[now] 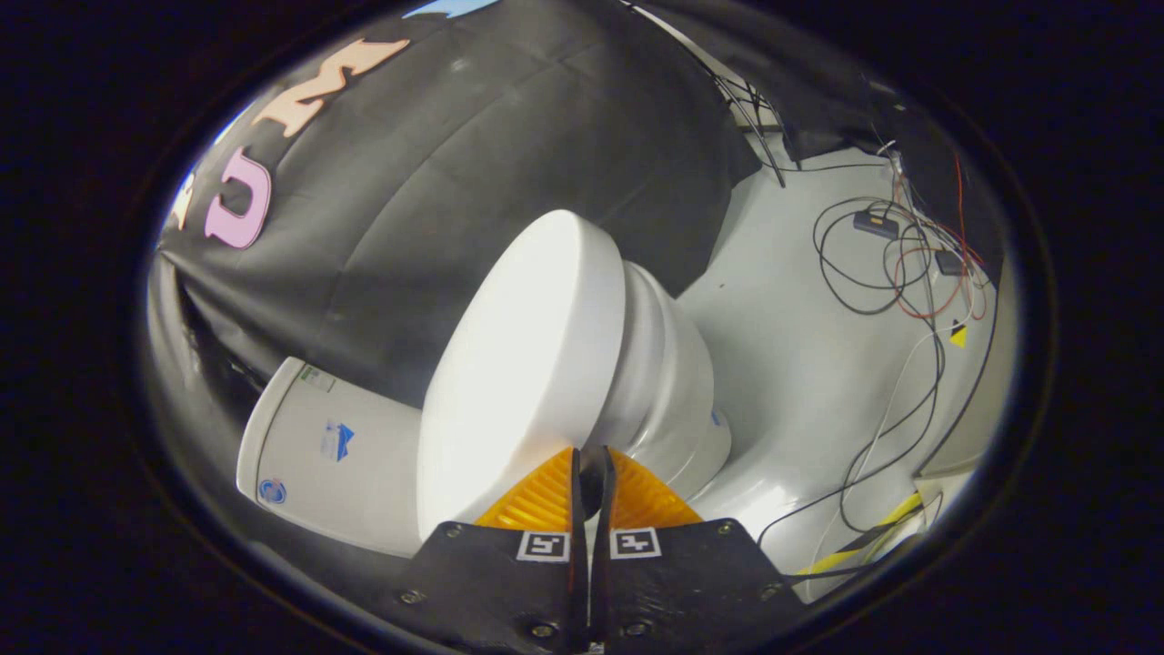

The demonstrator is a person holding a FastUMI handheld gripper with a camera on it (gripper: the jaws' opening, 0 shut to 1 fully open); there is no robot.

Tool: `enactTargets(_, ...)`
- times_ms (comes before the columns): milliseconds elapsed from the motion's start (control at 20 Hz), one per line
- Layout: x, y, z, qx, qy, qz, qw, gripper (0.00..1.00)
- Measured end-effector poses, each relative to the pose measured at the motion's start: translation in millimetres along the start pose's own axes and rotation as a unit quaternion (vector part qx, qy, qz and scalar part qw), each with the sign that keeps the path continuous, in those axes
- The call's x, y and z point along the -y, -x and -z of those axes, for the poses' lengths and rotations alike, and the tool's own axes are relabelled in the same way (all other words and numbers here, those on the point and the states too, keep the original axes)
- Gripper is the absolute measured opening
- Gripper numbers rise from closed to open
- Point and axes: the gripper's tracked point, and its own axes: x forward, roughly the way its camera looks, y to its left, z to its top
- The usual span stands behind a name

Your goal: Open the toilet lid.

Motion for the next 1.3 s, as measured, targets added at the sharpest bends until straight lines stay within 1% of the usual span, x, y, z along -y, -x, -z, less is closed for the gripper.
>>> enactTargets(350, -31.0, 20.8, -12.5, 0.025, 0.061, 0.013, 0.998, 0.02)
enactTargets(600, -53.6, 35.4, -20.4, 0.043, 0.129, 0.02, 0.99, 0.02)
enactTargets(800, -81.1, 48.8, -27.0, 0.064, 0.172, 0.011, 0.983, 0.02)
enactTargets(1000, -98.2, 58.8, -27.7, 0.073, 0.207, 0.005, 0.976, 0.02)
enactTargets(1300, -123.2, 73.4, -30.3, 0.089, 0.222, -0.014, 0.971, 0.02)
